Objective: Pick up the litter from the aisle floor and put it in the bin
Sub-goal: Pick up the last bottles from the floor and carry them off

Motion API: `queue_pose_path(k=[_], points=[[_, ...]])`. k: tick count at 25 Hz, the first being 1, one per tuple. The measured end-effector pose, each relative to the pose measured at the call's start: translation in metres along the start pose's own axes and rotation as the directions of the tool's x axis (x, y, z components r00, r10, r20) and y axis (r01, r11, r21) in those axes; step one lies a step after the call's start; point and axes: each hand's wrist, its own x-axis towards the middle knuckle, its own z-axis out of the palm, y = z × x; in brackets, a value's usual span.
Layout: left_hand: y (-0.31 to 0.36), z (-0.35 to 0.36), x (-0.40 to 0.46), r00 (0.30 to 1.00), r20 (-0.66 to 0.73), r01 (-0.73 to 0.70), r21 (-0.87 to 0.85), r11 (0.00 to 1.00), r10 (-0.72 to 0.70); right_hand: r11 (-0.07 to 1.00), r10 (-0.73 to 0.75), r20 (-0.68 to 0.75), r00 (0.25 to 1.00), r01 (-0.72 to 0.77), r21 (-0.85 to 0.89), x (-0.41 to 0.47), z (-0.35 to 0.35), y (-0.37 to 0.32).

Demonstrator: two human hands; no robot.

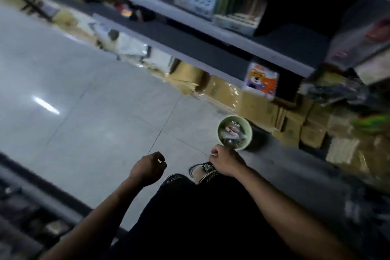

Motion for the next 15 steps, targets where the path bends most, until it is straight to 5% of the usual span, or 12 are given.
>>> queue_pose_path(k=[6,15], points=[[-0.120,0.032,-0.097,0.953,-0.146,0.191,-0.393,0.900,-0.266,0.937,-0.149,0.116,0.982,0.177,-0.302,-0.032,0.044,-0.064],[-0.213,0.067,-0.195,0.808,-0.199,0.319,-0.642,0.697,-0.554,0.754,-0.319,0.295,0.900,0.430,-0.496,-0.059,0.081,-0.134]])
